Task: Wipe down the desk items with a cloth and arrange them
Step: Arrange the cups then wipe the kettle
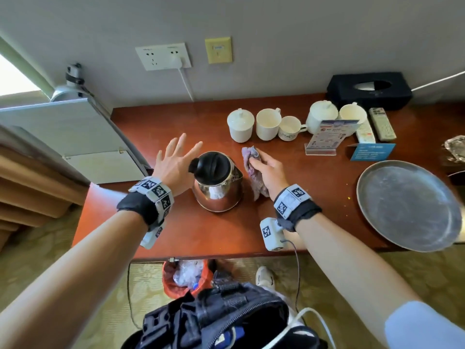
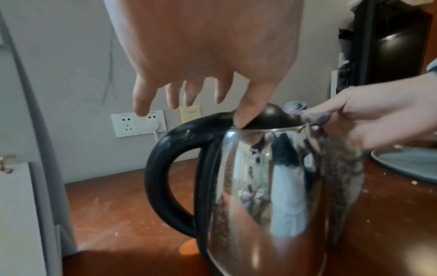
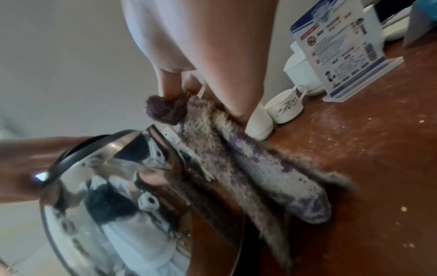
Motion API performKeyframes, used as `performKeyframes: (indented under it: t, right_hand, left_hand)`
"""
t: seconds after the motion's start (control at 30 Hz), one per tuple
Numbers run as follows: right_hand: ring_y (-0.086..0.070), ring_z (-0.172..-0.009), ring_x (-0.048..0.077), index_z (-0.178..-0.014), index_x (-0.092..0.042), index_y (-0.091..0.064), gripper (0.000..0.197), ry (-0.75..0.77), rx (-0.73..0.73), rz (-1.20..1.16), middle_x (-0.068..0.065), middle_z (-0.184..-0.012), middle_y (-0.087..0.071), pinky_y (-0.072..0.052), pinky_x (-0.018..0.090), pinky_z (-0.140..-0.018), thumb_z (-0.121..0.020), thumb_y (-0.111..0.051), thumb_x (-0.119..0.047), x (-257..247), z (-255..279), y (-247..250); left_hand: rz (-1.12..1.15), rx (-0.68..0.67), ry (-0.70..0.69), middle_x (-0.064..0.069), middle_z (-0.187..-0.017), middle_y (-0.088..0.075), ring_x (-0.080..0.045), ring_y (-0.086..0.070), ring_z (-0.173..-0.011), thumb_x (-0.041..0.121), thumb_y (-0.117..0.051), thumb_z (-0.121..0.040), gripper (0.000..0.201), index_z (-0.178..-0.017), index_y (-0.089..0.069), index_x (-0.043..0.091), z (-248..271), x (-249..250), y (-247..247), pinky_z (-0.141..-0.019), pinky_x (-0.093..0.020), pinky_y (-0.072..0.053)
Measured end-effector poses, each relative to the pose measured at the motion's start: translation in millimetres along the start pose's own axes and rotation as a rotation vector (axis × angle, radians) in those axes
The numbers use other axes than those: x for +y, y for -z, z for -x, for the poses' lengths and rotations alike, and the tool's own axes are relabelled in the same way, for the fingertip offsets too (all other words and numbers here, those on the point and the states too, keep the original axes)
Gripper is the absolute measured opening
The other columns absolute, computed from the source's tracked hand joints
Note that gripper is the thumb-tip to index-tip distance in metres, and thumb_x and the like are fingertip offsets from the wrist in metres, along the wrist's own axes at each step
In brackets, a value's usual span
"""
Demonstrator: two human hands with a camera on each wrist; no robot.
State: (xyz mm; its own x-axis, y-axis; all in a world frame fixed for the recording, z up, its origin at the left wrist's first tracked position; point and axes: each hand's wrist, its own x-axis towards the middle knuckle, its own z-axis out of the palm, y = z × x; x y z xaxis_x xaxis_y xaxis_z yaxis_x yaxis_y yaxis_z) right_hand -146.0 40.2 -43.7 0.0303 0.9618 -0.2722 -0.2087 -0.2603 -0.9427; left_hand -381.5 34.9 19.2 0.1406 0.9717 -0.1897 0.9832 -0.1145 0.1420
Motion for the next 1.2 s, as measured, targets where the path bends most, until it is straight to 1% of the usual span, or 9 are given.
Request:
performKeyframes:
  t: [0.07, 0.23, 0.33, 0.5, 0.7, 0.83, 1.0, 1.1, 1.2]
  right_hand:
    - [-0.064, -0.08, 0.005, -0.125, 0.003, -0.064, 0.031, -0.028, -0.07, 0.005, 0.005, -0.096, -0.07, -0.047, 0.015, -0.079, -0.094, -0.058, 0.001, 4.3, -1.6, -10.3]
    - [-0.063, -0.091, 0.009, -0.12, -0.01, -0.07, 0.029, -0.074, -0.085, 0.018, -0.002, -0.098, -0.072, -0.046, 0.024, -0.091, -0.094, -0.061, -0.006, 22.7, 7.9, -14.5]
    - [-0.064, -0.09, 0.007, -0.125, -0.008, -0.068, 0.032, -0.053, -0.045, -0.024, -0.005, -0.098, -0.073, -0.045, 0.022, -0.089, -0.093, -0.061, -0.005, 34.2, 27.7, -6.9]
    - [-0.06, -0.121, 0.007, -0.128, -0.019, -0.066, 0.041, 0.082, -0.05, 0.138, -0.008, -0.127, -0.067, -0.044, 0.034, -0.108, -0.087, -0.069, -0.02, 32.9, 33.5, 8.8]
    - [-0.044, -0.132, -0.007, -0.13, -0.031, -0.064, 0.042, 0.237, -0.195, 0.406, -0.017, -0.143, -0.053, -0.033, 0.017, -0.113, -0.091, -0.068, -0.014, 13.6, 14.1, -7.8]
    - [-0.052, -0.128, 0.0, -0.132, -0.023, -0.063, 0.042, 0.141, -0.18, 0.162, -0.011, -0.135, -0.061, -0.039, 0.021, -0.11, -0.093, -0.064, -0.008, 15.8, 2.0, -11.7]
    - [-0.066, -0.107, 0.009, -0.112, -0.026, -0.074, 0.02, -0.165, 0.009, -0.009, -0.005, -0.109, -0.075, -0.045, 0.037, -0.108, -0.093, -0.067, -0.028, 45.4, -10.4, 3.1]
    - [-0.066, -0.112, 0.023, -0.119, -0.021, -0.07, 0.024, -0.301, 0.08, -0.05, 0.005, -0.115, -0.073, -0.045, 0.048, -0.108, -0.096, -0.062, -0.017, 82.2, -3.6, 13.4]
    - [-0.064, -0.117, 0.028, -0.125, -0.013, -0.067, 0.029, -0.299, 0.129, -0.115, 0.01, -0.12, -0.07, -0.047, 0.045, -0.106, -0.098, -0.057, -0.008, 78.1, -1.3, 5.5]
  left_hand:
    - [0.061, -0.031, 0.048, -0.009, -0.168, -0.006, -0.028, 0.004, -0.154, 0.03, -0.06, -0.09, 0.079, -0.158, -0.02, 0.031, 5.2, 3.6, -5.0, -0.121, -0.061, -0.008]
    - [0.107, -0.073, 0.079, -0.001, -0.166, -0.018, -0.027, 0.009, -0.153, 0.064, -0.065, -0.083, 0.085, -0.155, -0.034, 0.03, 7.6, 6.8, -10.8, -0.117, -0.064, 0.006]
    - [0.132, -0.121, 0.046, 0.001, -0.168, -0.006, -0.024, 0.013, -0.153, 0.063, -0.07, -0.08, 0.085, -0.153, -0.033, 0.038, 4.0, 10.5, -10.6, -0.118, -0.065, 0.007]
    - [0.146, -0.196, -0.04, 0.001, -0.168, 0.007, -0.024, 0.017, -0.153, 0.058, -0.072, -0.08, 0.086, -0.152, -0.026, 0.049, -5.2, 16.5, -8.9, -0.119, -0.064, 0.009]
    - [0.231, -0.23, -0.007, 0.003, -0.168, 0.007, -0.023, 0.015, -0.153, 0.045, -0.076, -0.08, 0.085, -0.151, -0.03, 0.049, -19.4, 14.3, -4.7, -0.119, -0.063, 0.01]
    - [0.273, -0.218, -0.002, 0.006, -0.168, 0.007, -0.021, 0.016, -0.153, 0.04, -0.081, -0.075, 0.084, -0.148, -0.04, 0.048, -26.5, 13.0, -3.0, -0.119, -0.061, 0.011]
    - [0.285, -0.227, 0.033, 0.002, -0.168, 0.005, -0.023, 0.014, -0.153, 0.042, -0.08, -0.077, 0.085, -0.149, -0.035, 0.051, -20.5, 14.7, -4.2, -0.119, -0.061, 0.009]
    - [0.29, -0.228, 0.044, 0.001, -0.168, 0.006, -0.024, 0.014, -0.153, 0.041, -0.079, -0.078, 0.086, -0.15, -0.032, 0.051, -19.6, 16.9, -3.3, -0.119, -0.061, 0.009]
    - [0.276, -0.241, 0.044, 0.0, -0.168, 0.006, -0.024, 0.016, -0.153, 0.042, -0.078, -0.08, 0.085, -0.151, -0.031, 0.05, -18.3, 18.6, -1.2, -0.119, -0.06, 0.01]
